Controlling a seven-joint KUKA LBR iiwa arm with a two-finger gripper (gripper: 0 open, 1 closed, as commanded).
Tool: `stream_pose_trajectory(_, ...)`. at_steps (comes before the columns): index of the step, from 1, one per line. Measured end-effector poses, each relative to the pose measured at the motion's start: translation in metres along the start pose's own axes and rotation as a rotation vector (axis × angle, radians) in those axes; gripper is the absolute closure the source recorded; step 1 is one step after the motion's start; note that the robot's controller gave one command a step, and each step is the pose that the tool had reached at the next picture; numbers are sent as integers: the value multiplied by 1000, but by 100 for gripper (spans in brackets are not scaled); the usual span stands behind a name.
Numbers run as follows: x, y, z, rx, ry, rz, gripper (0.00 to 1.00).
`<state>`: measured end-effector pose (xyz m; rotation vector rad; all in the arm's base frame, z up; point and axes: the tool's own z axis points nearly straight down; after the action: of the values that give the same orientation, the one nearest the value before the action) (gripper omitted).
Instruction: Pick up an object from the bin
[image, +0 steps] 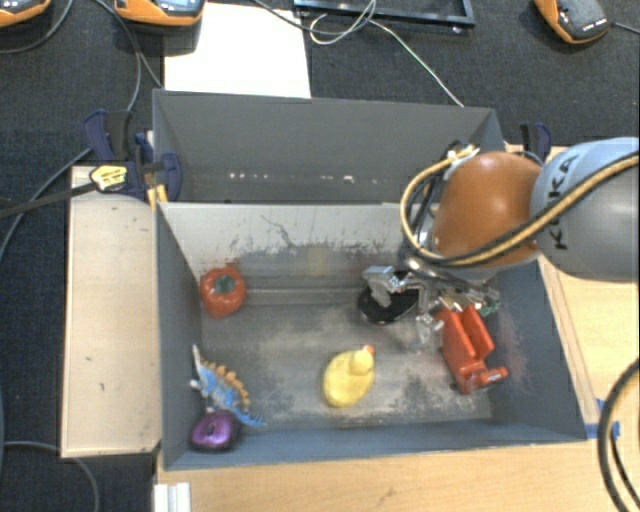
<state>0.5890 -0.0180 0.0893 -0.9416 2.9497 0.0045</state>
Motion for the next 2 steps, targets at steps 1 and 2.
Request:
stream_pose_trajectory(1,4,-16,13,1,-26,289,0)
stream_pose_trajectory(2,4,-16,13,1,-26,289,0)
